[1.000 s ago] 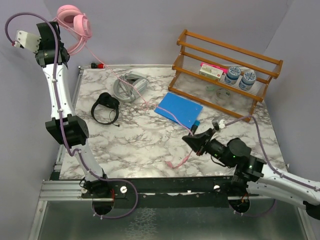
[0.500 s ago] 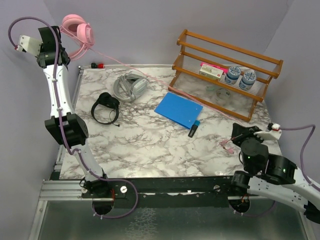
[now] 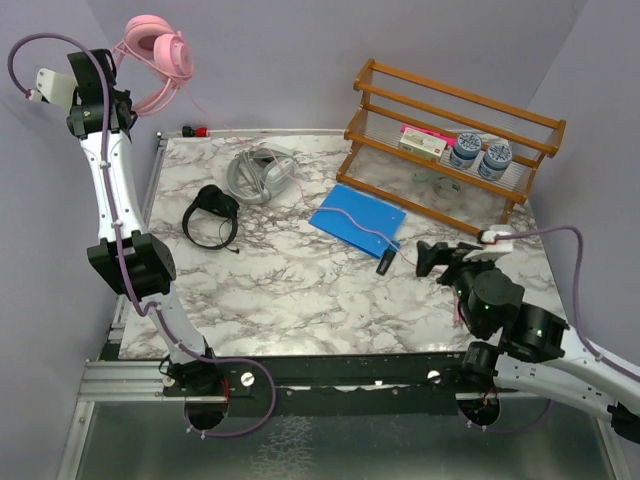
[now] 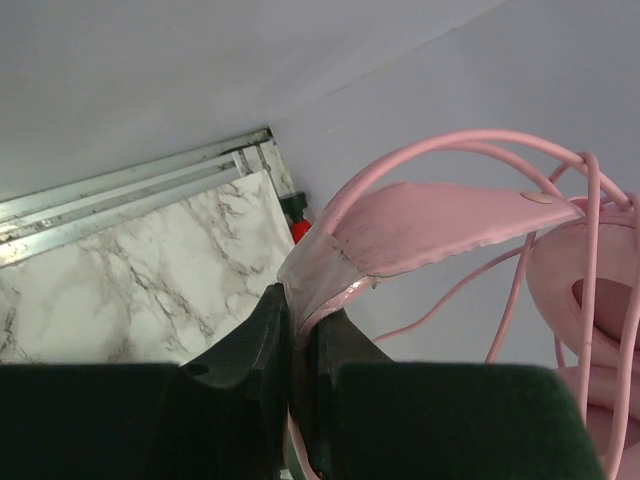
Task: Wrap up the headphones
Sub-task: Wrap the headphones cable around the headphones.
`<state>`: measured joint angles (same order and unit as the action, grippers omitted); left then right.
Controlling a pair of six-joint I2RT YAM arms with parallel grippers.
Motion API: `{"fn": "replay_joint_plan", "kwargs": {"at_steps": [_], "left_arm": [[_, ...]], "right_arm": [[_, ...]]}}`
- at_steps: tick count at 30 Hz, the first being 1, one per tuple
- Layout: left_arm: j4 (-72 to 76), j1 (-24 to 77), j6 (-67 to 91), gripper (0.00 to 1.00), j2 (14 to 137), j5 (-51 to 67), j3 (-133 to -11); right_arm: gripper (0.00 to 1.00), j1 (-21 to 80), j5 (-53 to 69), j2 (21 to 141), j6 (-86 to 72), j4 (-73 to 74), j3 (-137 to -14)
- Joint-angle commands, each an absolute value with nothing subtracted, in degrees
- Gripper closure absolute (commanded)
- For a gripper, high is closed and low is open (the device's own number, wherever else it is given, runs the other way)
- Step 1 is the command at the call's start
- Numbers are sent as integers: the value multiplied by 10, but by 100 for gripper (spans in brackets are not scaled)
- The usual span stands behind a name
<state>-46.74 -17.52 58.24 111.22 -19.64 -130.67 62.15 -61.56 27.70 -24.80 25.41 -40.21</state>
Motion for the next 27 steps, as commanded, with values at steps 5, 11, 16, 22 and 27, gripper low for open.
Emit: {"fn": "replay_joint_plan", "kwargs": {"at_steps": [5, 11, 16, 22, 27], "left_arm": [[-412, -158, 612, 100, 1016, -62, -1278], [-410, -108, 588, 100, 943, -19, -1217], [-409, -43, 545, 100, 873, -13, -1163], [-411, -11, 539, 100, 775, 59, -1073], [-410, -1, 540, 100, 706, 110, -1025]], "right_arm": [[3, 622, -238, 406, 31, -87, -346], [4, 609, -107, 577, 65, -196, -416], [3, 519, 50, 659, -15, -330, -432], [4, 415, 189, 771, -90, -552, -411], [3, 370, 249, 884, -154, -725, -420]]}}
